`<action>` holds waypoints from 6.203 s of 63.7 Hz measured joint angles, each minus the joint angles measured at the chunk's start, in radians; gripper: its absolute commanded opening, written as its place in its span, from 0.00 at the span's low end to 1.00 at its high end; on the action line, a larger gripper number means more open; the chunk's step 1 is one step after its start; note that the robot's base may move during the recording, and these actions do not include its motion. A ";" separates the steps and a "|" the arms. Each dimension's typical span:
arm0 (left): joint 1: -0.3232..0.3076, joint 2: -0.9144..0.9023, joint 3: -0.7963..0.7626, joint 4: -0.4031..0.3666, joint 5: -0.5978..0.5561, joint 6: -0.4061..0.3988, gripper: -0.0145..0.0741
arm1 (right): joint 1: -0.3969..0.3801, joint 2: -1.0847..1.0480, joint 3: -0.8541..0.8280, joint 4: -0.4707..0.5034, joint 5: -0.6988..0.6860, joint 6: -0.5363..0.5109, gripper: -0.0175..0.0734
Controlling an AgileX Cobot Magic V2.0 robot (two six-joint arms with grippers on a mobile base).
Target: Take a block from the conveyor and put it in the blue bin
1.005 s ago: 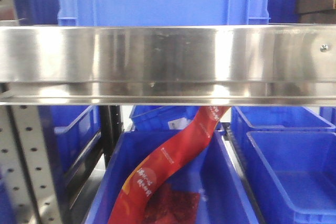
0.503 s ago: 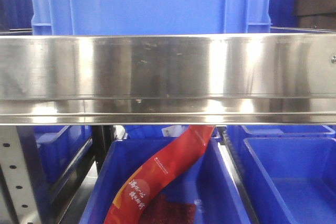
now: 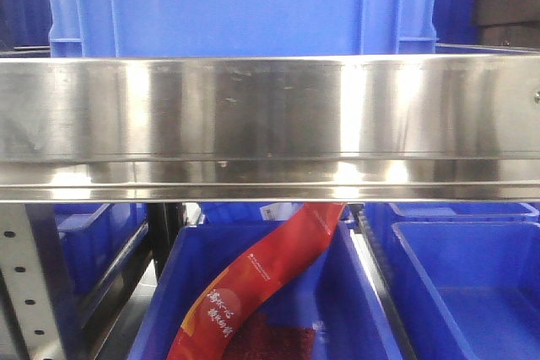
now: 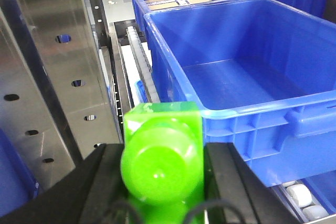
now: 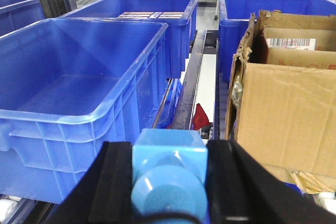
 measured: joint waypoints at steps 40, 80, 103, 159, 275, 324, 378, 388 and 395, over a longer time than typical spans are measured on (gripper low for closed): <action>0.000 0.000 0.000 0.000 0.000 0.000 0.04 | 0.000 0.000 0.000 0.000 0.000 0.000 0.01; -0.136 0.170 -0.175 -0.046 -0.061 0.002 0.04 | 0.166 0.156 -0.176 0.002 -0.047 -0.027 0.01; -0.328 0.549 -0.458 -0.042 -0.075 0.006 0.04 | 0.359 0.581 -0.497 0.005 -0.083 -0.047 0.01; -0.324 0.781 -0.468 -0.042 -0.106 0.006 0.69 | 0.368 0.826 -0.539 0.006 -0.094 -0.053 0.57; -0.324 -0.446 0.781 -0.039 -0.653 -0.045 0.04 | 0.368 -0.251 0.623 0.006 -0.516 -0.053 0.01; -0.036 -0.650 0.883 0.013 -0.630 -0.045 0.04 | 0.368 -0.251 0.623 0.006 -0.522 -0.053 0.01; 0.174 -0.797 1.237 0.002 -0.801 -0.045 0.04 | 0.368 -0.251 0.623 0.004 -0.524 -0.056 0.01; 0.174 -0.797 1.237 0.002 -0.801 -0.045 0.04 | 0.368 -0.251 0.623 0.004 -0.524 -0.054 0.01; 0.174 -0.797 1.237 0.002 -0.802 -0.045 0.04 | 0.368 -0.251 0.623 0.004 -0.524 -0.054 0.01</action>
